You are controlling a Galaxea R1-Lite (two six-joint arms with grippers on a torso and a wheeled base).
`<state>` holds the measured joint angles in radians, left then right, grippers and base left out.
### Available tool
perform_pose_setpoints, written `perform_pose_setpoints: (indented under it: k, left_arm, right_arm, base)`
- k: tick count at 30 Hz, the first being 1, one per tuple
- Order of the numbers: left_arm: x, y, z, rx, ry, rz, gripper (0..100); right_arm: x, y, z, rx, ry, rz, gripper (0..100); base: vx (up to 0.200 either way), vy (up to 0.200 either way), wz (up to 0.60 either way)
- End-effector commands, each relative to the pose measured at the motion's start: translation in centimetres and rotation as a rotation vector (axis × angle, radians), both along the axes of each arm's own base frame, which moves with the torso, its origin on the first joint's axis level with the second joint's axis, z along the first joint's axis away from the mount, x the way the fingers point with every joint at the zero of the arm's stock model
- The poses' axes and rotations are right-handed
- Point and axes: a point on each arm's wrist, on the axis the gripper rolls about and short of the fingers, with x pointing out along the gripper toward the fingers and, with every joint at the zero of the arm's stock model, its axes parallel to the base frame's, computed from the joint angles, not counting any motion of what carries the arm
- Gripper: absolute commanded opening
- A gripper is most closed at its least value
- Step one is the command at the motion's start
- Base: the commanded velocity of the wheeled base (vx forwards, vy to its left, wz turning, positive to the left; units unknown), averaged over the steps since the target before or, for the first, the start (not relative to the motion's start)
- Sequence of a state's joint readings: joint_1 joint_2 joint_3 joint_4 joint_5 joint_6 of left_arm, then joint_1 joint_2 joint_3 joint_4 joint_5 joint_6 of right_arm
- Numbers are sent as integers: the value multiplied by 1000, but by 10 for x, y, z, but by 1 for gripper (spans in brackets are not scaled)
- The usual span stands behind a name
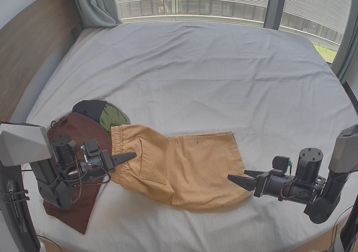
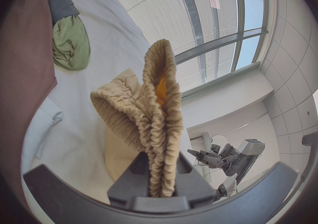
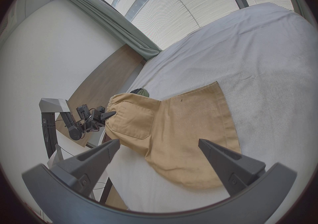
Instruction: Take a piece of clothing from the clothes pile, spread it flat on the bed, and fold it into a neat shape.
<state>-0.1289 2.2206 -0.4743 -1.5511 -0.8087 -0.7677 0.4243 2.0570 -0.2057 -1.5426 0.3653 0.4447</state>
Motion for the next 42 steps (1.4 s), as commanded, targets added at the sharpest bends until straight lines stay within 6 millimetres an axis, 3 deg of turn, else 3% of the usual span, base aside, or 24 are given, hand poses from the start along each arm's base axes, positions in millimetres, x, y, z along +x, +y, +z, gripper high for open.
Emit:
perform_pose_setpoints:
  k: [1, 29, 42]
  left_arm:
    - [0, -8, 0, 0, -2, -18, 0]
    - [12, -43, 2, -49, -2, -97, 0]
    - [16, -72, 5, -85, 2, -159, 0]
  right_arm:
    - [0, 1, -1, -1, 3, 3, 100]
    - [1, -1, 2, 4, -9, -4, 100]
    - [3, 0, 2, 7, -14, -4, 100]
  base:
    - [0, 0, 0]
    - [0, 0, 0]
    - [0, 0, 0]
